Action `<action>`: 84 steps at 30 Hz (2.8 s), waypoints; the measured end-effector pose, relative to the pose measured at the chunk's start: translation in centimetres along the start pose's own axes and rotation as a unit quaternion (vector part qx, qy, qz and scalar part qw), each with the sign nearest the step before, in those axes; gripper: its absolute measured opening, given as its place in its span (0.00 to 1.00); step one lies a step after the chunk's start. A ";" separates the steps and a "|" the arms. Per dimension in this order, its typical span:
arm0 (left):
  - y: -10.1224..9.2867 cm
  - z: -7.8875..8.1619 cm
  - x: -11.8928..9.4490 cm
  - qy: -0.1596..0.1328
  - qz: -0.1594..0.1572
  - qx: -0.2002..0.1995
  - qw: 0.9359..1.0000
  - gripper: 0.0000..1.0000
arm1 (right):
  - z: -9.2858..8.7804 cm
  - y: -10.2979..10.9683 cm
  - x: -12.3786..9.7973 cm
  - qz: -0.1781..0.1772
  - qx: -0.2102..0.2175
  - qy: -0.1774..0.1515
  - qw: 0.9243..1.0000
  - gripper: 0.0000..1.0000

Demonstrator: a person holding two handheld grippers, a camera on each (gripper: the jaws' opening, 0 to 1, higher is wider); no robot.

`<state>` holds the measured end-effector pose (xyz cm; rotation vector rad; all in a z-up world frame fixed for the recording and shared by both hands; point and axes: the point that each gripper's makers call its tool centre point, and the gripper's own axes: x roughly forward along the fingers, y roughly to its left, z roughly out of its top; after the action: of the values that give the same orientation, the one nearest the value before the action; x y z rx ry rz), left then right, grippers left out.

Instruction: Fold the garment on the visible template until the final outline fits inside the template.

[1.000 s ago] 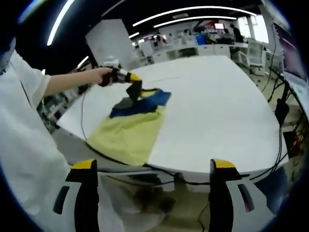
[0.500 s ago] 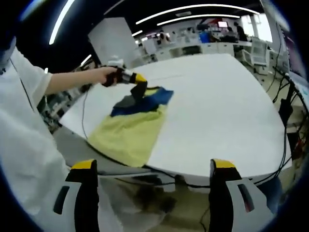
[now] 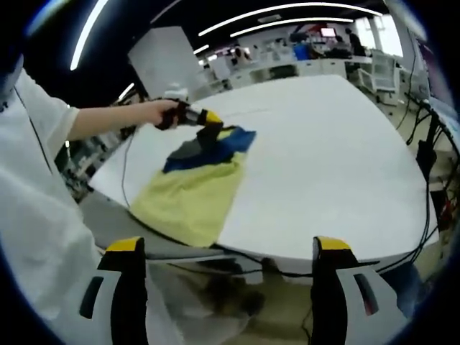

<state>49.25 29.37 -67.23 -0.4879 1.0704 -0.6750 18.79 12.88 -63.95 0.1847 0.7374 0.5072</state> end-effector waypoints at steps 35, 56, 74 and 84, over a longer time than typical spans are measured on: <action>1.5 -0.7 5.1 0.015 0.022 -0.029 0.999 0.00 | -1.4 -1.1 0.5 -0.009 0.035 -0.001 0.999 0.94; 2.4 -1.9 7.1 0.016 0.039 -0.050 0.998 0.00 | -1.9 -1.7 0.5 -0.011 0.046 -0.001 0.999 0.94; 2.1 -2.2 8.1 0.019 0.029 -0.061 0.998 0.00 | -1.9 -2.0 0.8 -0.012 0.054 -0.001 0.998 0.94; 2.6 -2.1 7.6 0.020 0.030 -0.049 0.998 0.00 | -1.7 -1.8 1.0 -0.011 0.051 -0.001 0.999 0.94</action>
<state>50.42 25.71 -74.55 -0.5273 1.1560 -0.5840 18.91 11.81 -66.39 0.2729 0.7625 0.4487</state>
